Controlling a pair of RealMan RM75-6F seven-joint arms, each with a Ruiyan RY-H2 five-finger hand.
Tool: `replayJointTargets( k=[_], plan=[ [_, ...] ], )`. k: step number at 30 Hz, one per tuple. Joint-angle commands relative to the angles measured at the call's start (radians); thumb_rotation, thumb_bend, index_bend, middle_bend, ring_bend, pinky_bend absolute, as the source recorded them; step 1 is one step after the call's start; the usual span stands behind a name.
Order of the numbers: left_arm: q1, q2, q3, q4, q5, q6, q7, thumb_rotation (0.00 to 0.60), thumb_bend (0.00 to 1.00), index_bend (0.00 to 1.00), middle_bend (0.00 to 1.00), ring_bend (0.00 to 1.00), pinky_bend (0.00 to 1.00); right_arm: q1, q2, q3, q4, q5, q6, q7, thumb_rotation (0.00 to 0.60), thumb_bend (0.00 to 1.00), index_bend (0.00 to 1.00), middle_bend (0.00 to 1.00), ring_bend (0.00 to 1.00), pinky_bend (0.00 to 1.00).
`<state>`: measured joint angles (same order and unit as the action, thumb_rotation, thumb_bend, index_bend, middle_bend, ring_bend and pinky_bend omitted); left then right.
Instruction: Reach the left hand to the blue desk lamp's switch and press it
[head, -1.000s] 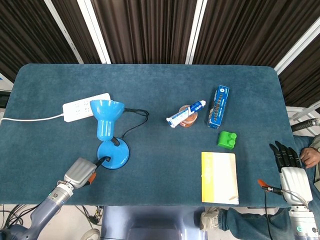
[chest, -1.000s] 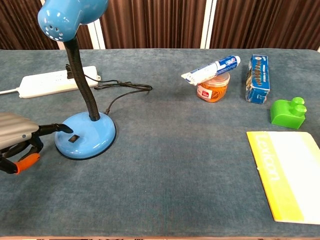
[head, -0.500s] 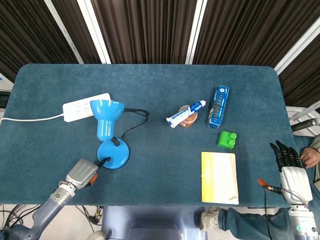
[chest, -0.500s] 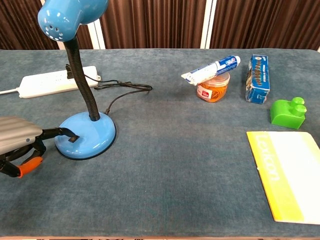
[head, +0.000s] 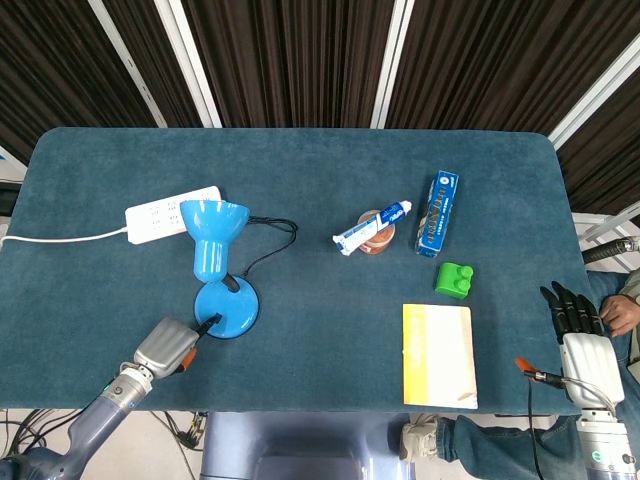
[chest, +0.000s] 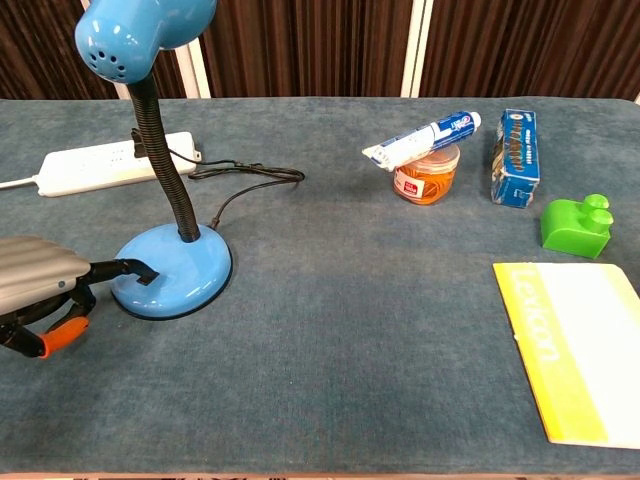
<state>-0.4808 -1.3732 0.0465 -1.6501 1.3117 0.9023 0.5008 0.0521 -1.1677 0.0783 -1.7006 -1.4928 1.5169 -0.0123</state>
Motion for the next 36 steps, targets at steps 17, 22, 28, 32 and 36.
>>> replayJointTargets(
  k=[17, 22, 28, 32, 36],
  plan=[
    [0.047, 0.034, -0.053, -0.052, 0.073, 0.238, 0.002, 0.6, 0.39, 0.1, 0.39, 0.34, 0.54, -0.002, 0.001, 0.002, -0.004, 0.003, 0.003, 0.003, 0.6, 0.1, 0.0, 0.02, 0.04, 0.0],
    [0.108, 0.105, -0.059, -0.143, 0.139, 0.383, -0.051, 0.6, 0.19, 0.11, 0.24, 0.12, 0.25, -0.004, 0.003, 0.003, -0.006, 0.002, 0.007, 0.005, 0.6, 0.1, 0.0, 0.02, 0.04, 0.0],
    [0.201, 0.214, -0.034, -0.228, 0.206, 0.538, -0.156, 0.6, 0.12, 0.12, 0.17, 0.04, 0.12, -0.003, 0.003, 0.0, -0.008, -0.004, 0.006, 0.002, 0.6, 0.1, 0.0, 0.02, 0.04, 0.0],
    [0.264, 0.269, -0.002, -0.23, 0.195, 0.59, -0.226, 0.6, 0.1, 0.12, 0.13, 0.0, 0.03, -0.004, 0.003, -0.001, -0.009, -0.006, 0.007, 0.0, 0.6, 0.1, 0.0, 0.02, 0.04, 0.0],
    [0.306, 0.272, 0.009, -0.195, 0.188, 0.628, -0.309, 0.6, 0.1, 0.13, 0.11, 0.0, 0.0, -0.004, 0.003, -0.001, -0.01, -0.008, 0.008, -0.001, 0.6, 0.1, 0.0, 0.02, 0.04, 0.0]
  ],
)
